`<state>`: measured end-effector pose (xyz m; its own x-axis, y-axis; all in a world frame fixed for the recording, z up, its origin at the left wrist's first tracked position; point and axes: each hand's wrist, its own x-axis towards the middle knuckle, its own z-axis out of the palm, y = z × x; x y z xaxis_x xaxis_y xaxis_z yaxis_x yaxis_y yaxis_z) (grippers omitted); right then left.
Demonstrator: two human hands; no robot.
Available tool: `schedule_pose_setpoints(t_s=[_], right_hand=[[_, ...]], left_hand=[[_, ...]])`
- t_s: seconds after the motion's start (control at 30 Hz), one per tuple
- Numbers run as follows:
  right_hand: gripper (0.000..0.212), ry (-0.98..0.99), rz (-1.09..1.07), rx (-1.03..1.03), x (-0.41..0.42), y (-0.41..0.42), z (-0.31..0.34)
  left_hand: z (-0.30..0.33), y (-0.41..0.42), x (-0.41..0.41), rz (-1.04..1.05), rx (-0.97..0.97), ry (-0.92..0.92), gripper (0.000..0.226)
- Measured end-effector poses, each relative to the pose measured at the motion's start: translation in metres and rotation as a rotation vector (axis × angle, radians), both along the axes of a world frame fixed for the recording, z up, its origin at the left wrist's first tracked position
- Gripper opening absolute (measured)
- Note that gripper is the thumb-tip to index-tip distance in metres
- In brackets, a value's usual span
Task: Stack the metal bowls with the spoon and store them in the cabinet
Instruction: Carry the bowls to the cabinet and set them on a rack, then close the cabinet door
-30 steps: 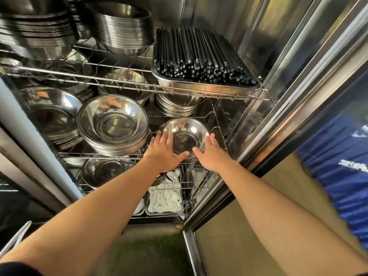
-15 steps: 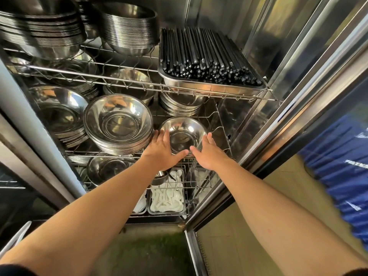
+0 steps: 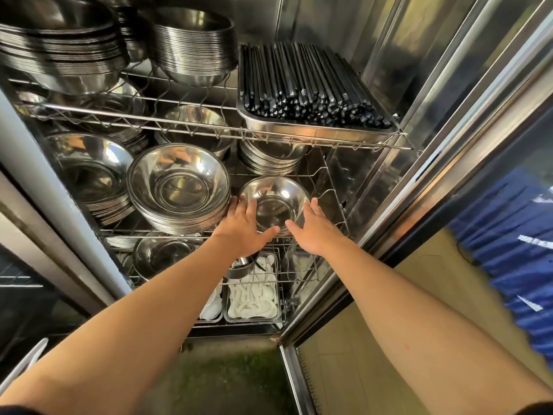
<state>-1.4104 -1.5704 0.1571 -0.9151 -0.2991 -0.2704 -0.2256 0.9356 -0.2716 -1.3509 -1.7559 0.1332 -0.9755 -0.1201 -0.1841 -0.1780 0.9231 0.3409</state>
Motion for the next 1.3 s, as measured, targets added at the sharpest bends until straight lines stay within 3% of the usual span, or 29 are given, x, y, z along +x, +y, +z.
schedule_pose_setpoints(t_s=[0.27,0.63,1.3], right_hand=[[0.079,0.132,0.025,-0.046,0.021,0.02,0.027],[0.06,0.351,-0.026,-0.086,0.124,0.094,0.091],[0.046,0.954,0.045,-0.13,0.414,0.323,0.19]], left_hand=[[0.035,0.014,0.016,-0.094,0.027,0.205,0.096],[0.088,0.062,0.067,-0.249,0.151,0.371,0.08],[0.2,0.315,0.29,-0.569,0.229,0.835,0.072]])
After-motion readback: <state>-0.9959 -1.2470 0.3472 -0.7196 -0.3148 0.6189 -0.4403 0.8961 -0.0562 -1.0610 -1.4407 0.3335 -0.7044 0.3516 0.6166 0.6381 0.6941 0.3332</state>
